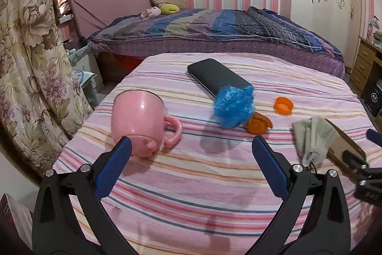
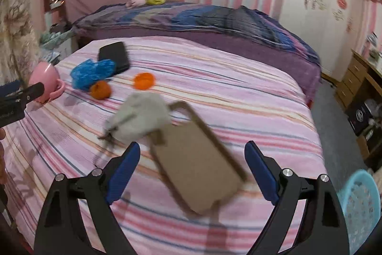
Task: Collect trash
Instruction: 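Move both tools back over the bed toward the grey cloth, then grasp the grey cloth mask with the right tool, then grasp the blue plastic bag with the left tool while the right tool carries the grey cloth toward the basket, then open both tools to drop the blue bag and grey cloth into the basket, then move both tools back over the bed toward the orange peel and cap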
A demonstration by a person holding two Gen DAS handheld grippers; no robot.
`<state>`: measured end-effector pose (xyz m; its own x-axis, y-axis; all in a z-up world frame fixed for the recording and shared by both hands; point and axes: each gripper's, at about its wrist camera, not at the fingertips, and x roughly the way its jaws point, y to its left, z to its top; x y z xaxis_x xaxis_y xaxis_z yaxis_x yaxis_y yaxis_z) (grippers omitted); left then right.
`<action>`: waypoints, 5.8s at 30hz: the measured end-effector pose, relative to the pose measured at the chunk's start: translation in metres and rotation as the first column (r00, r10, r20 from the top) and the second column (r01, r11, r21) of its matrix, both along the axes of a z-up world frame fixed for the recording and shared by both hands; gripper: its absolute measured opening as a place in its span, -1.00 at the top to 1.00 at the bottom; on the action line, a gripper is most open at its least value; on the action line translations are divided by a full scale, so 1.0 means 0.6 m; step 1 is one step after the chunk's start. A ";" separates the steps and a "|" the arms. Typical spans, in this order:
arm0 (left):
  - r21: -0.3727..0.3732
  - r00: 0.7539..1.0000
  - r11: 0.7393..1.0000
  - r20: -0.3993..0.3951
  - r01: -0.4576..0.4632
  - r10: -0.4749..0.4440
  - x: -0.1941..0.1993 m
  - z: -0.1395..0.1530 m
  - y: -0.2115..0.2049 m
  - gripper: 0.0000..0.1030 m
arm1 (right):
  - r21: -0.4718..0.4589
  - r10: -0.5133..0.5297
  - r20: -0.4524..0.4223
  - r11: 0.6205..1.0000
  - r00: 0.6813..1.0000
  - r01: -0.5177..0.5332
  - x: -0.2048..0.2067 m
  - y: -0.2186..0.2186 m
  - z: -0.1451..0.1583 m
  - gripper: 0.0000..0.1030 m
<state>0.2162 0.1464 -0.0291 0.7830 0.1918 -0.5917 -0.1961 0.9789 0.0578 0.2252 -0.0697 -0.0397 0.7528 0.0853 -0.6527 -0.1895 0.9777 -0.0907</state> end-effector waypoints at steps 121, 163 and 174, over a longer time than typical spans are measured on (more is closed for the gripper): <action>0.001 0.913 0.926 0.169 0.377 -0.372 -0.140 0.071 -0.510 -0.89 | 0.099 -0.498 0.138 0.867 0.856 0.489 -0.324 -0.571 0.016 -0.57; -0.058 0.998 0.997 -0.042 0.049 -0.052 0.009 -0.047 -0.120 -0.89 | 0.137 -0.376 0.106 0.922 0.920 0.361 -0.167 -0.328 0.007 -0.77; -0.018 0.997 0.999 -0.063 0.035 -0.036 0.098 -0.044 -0.108 -0.89 | 0.164 -0.272 0.134 0.954 0.953 0.249 -0.046 -0.274 0.045 -0.77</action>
<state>0.2750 0.0816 -0.0557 0.7502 0.1535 -0.6431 -0.1573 0.9862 0.0520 0.1978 -0.2340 -0.0124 0.8512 -0.0431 -0.5230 0.0788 0.9958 0.0462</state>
